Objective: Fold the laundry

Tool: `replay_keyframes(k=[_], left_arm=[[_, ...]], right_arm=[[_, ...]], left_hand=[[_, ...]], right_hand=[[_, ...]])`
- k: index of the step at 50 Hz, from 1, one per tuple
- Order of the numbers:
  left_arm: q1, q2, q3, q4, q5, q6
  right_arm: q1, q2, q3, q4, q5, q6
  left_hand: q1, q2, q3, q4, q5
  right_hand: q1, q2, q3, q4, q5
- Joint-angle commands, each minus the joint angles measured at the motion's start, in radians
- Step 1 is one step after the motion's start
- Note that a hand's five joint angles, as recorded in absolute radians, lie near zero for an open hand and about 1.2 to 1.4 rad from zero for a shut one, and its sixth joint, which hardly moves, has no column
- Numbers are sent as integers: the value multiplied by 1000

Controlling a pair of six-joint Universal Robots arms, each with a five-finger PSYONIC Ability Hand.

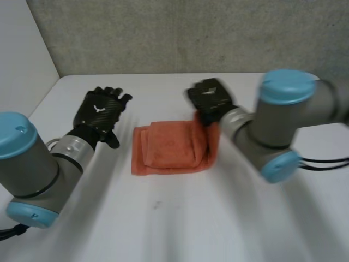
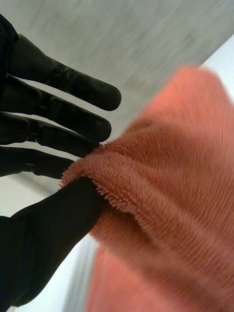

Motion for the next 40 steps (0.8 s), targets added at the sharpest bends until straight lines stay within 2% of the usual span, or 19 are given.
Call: replay_keyframes(k=[1,4,9,11,16,17,21,26,30,33,37,40], left_arm=[[29,21,-3,-3,-21,-2],[30,21,-2,-2,-22,-2],[29,11,26,3,-22,-32],[26,3,58,3,-22,-72],[-5,-66,159,-3,-18,-190],[-14,-78,181,-5,-15,-212],[-75,-167,293,-55,-8,-307],[-101,-313,426,-196,-19,-373],[-105,-386,448,-267,-24,-373],[-105,-413,446,-275,-45,-370],[-102,-442,445,-287,-120,-361],[-98,-443,436,-296,-136,-348]], right_arm=[[181,135,-84,31,-61,-69],[214,190,-93,31,-70,-129],[209,172,-110,28,2,-130],[199,138,-110,28,34,-99],[93,29,-73,28,91,90],[64,12,-62,29,88,157],[19,5,-55,60,53,269],[-13,52,-76,121,-10,280],[-24,133,-117,137,-23,286],[-35,186,-139,150,-21,285],[-52,248,-177,196,-21,277],[-52,279,-217,247,-21,273]], left_hand=[[-3,15,2,15,16],[-3,15,2,15,16],[0,18,5,18,19],[9,27,14,26,28],[24,42,29,41,42],[24,42,29,41,42],[41,59,46,59,60],[59,77,64,76,77],[59,77,64,76,77],[59,77,64,76,77],[59,77,64,76,78],[59,77,64,76,77]], right_hand=[[447,219,214,205,233],[447,219,214,205,233],[-665,-893,-898,-907,-878],[-775,-1002,-1008,-1017,-988],[-775,-1002,-1008,-1017,-988],[-775,-1002,-1008,-1017,-988],[-775,-1002,-1008,-1017,-988],[-775,-1002,-1008,-1017,-988],[-775,-1002,-1008,-1017,-988],[-775,-1002,-1008,-1017,-988],[-775,-1002,-1008,-1017,-988],[-775,-1002,-1008,-1017,-988]])
